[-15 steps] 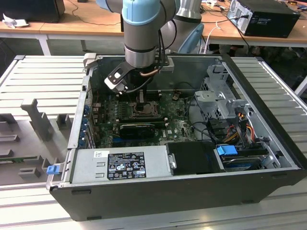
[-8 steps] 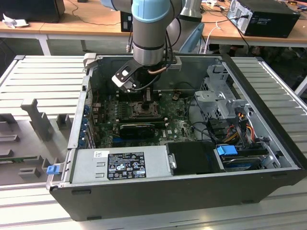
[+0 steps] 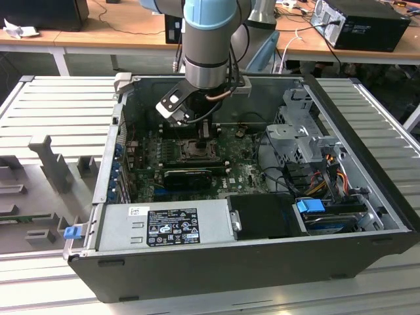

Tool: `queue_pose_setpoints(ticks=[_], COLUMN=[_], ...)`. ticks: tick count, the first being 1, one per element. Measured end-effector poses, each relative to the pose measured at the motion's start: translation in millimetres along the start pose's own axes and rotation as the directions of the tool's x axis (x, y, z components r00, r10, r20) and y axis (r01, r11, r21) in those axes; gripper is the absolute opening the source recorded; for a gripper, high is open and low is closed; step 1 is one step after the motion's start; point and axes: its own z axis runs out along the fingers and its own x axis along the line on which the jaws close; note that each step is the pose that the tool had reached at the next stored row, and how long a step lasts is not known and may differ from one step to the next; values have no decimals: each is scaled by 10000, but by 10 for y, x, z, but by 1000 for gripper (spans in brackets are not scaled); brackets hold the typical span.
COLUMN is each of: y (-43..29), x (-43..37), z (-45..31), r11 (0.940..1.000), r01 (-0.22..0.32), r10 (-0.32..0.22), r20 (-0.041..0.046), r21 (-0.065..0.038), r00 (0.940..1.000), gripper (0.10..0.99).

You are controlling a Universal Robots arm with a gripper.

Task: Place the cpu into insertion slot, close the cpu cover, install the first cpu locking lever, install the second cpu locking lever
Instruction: 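Install the first cpu locking lever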

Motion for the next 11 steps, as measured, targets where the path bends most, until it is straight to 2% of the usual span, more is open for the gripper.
queue_pose_setpoints(ticks=[11], y=[0], x=[2], z=[-59], r11=[10000], r01=[-3], r10=[3], r20=[-1], r21=[-1], r00=[10000], gripper=[106])
